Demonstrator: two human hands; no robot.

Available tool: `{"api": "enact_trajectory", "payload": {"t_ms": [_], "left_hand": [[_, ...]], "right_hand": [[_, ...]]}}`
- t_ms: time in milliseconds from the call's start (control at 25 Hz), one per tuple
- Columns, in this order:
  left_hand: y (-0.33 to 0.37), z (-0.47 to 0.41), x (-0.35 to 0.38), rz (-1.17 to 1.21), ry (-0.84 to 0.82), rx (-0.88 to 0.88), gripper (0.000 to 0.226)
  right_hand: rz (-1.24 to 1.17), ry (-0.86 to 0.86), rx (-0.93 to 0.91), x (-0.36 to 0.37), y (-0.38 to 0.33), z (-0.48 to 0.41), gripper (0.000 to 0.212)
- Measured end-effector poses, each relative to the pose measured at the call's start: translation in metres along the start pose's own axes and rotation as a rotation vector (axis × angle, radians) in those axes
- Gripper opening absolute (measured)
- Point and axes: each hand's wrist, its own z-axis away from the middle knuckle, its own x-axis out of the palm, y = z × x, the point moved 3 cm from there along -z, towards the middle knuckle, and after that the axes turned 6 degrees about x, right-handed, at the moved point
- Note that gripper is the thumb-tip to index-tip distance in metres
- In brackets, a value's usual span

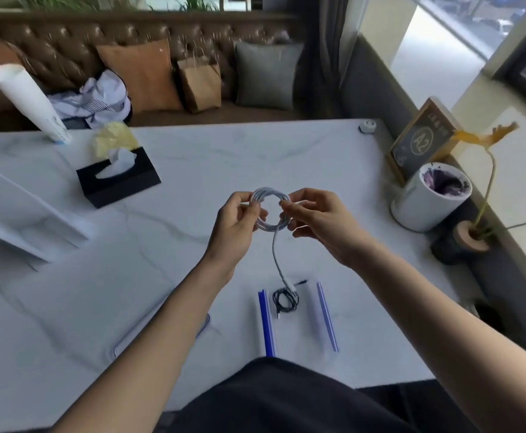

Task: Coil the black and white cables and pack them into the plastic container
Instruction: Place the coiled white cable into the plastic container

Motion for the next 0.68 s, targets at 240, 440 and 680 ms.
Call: {"api": "enact_trajectory", "payload": {"t_ms": [240, 440, 680], "left_hand": [[-0.081, 0.039, 0.021, -0.085, -0.097, -0.212, 0.020], [-0.123, 0.069, 0.037, -0.078, -0.159, -0.427, 0.045], [-0.159, 0.097, 0.060, -0.101, -0.263, -0.636, 0.039]], "right_hand": [[0.051, 0.085, 0.196, -0.006, 0.085, 0.004, 0.012], [0.111, 0.149, 0.374, -0.010, 0.148, 0.008, 0.022], [0.196, 0.165, 0.536, -0.013, 0.205, 0.019, 0.025]]}}
